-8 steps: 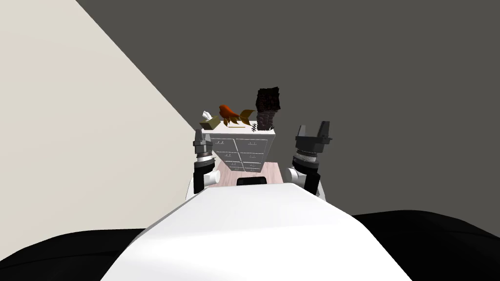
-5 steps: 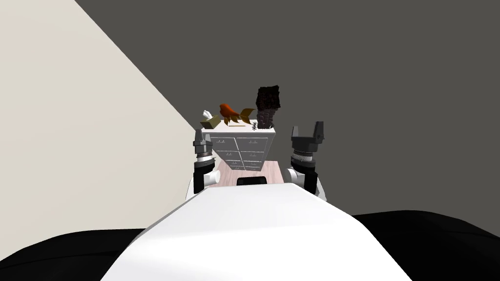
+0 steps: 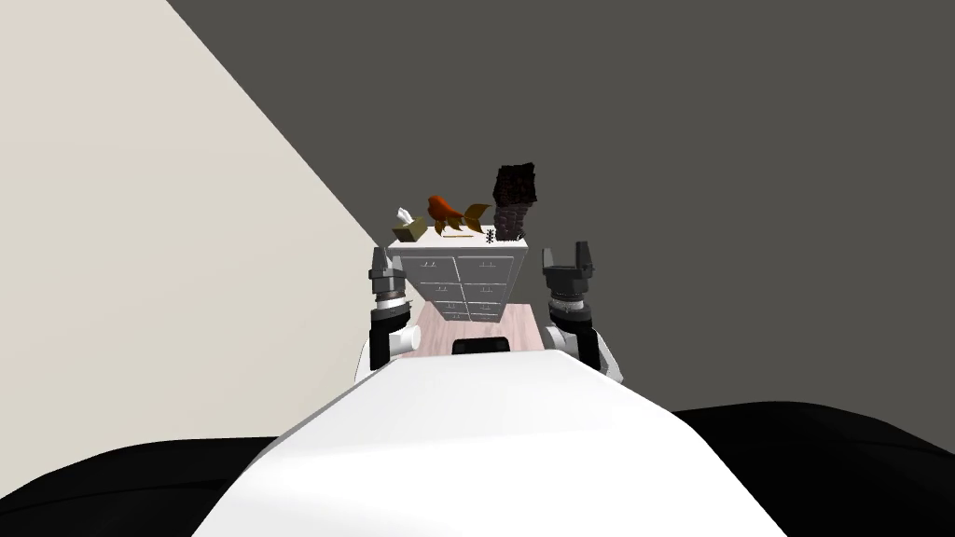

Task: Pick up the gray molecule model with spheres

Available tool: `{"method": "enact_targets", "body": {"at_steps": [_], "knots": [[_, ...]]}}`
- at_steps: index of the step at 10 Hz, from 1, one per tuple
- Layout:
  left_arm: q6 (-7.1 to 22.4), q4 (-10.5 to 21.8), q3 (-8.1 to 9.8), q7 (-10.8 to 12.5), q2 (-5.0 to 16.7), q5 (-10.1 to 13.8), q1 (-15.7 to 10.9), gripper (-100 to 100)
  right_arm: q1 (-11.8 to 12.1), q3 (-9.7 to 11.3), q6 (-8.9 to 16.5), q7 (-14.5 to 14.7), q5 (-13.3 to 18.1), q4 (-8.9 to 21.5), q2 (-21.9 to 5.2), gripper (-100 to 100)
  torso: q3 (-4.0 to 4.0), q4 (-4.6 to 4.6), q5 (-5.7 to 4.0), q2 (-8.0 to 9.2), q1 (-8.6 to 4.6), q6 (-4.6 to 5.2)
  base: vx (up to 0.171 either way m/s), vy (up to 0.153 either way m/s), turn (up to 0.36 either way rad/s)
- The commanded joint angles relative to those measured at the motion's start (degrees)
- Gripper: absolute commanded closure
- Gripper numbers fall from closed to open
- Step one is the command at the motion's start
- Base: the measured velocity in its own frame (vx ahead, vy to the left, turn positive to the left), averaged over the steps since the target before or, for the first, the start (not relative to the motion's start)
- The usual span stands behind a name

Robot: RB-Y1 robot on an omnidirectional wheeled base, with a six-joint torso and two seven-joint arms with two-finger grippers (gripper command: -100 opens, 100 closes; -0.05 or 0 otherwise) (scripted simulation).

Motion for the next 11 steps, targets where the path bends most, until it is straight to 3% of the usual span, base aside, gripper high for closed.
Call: {"method": "enact_targets", "body": {"at_steps": [1, 4, 5, 6, 7, 8, 9, 10, 11], "knots": [[0.0, 0.0, 0.0, 0.0, 0.0, 0.0, 0.0, 0, -0.06, 0.79, -0.12, -0.45, 0.08, 0.59, -2.09, -100, 0.0, 0.0, 0.0, 0.0, 0.0, 0.0, -0.067, 0.064, -0.008], [0.0, 0.0, 0.0, 0.0, 0.0, 0.0, 0.01, 0, -0.14, 4.05, -1.63, -2.34, 0.56, 4.06, -7.21, -100, -0.1, -0.04, 0.0, -0.18, -0.05, 0.0, -0.07, 0.072, 0.007], [0.0, 0.0, 0.0, 0.0, 0.0, 0.0, 0.0, 0, -0.14, 4.05, -1.63, -2.34, 0.56, 4.06, -8.27, -100, -0.05, -0.02, -0.01, -0.08, -0.05, 0.0, -0.073, 0.053, 0.007], [0.0, 0.0, 0.0, 0.0, 0.0, 0.0, 0.0, 0, -0.22, 5.76, -2.46, -3.42, 0.92, 6.12, -10.19, -100, -0.06, -0.02, -0.01, -0.12, -0.1, 0.01, -0.101, 0.086, 0.037], [0.0, 0.0, 0.0, 0.0, 0.0, 0.0, 0.0, 0, -0.22, 5.76, -2.46, -3.42, 0.92, 6.12, -11.49, -100, -0.03, -0.01, 0.0, -0.04, -0.01, 0.0, -0.08, 0.08, 0.008], [0.0, 0.0, 0.0, 0.0, 0.0, 0.0, 0.0, 0, -0.31, 7.51, -3.32, -4.59, 1.36, 8.37, -13.59, -100, -0.04, -0.01, 0.01, -0.09, -0.01, 0.01, -0.094, 0.081, 0.044], [0.0, 0.0, 0.0, 0.0, 0.0, 0.0, 0.0, 0, -0.31, 7.51, -3.32, -4.59, 1.36, 8.37, -14.79, -100, -0.03, -0.01, 0.01, -0.05, 0.01, 0.0, -0.075, 0.067, 0.021], [0.0, 0.0, 0.0, 0.0, 0.0, 0.0, 0.0, 0, -0.4, 9.28, -4.22, -5.85, 1.9, 10.75, -16.64, -100, -0.05, -0.01, 0.0, -0.11, -0.05, 0.01, -0.072, 0.094, 0.068], [0.0, 0.0, 0.0, 0.0, 0.0, 0.0, 0.0, 0, -0.4, 9.28, -4.22, -5.85, 1.9, 10.8, -18.17, -100, -0.07, -0.02, 0.01, -0.13, 0.03, -0.01, -0.06, 0.083, 0.025]]}}
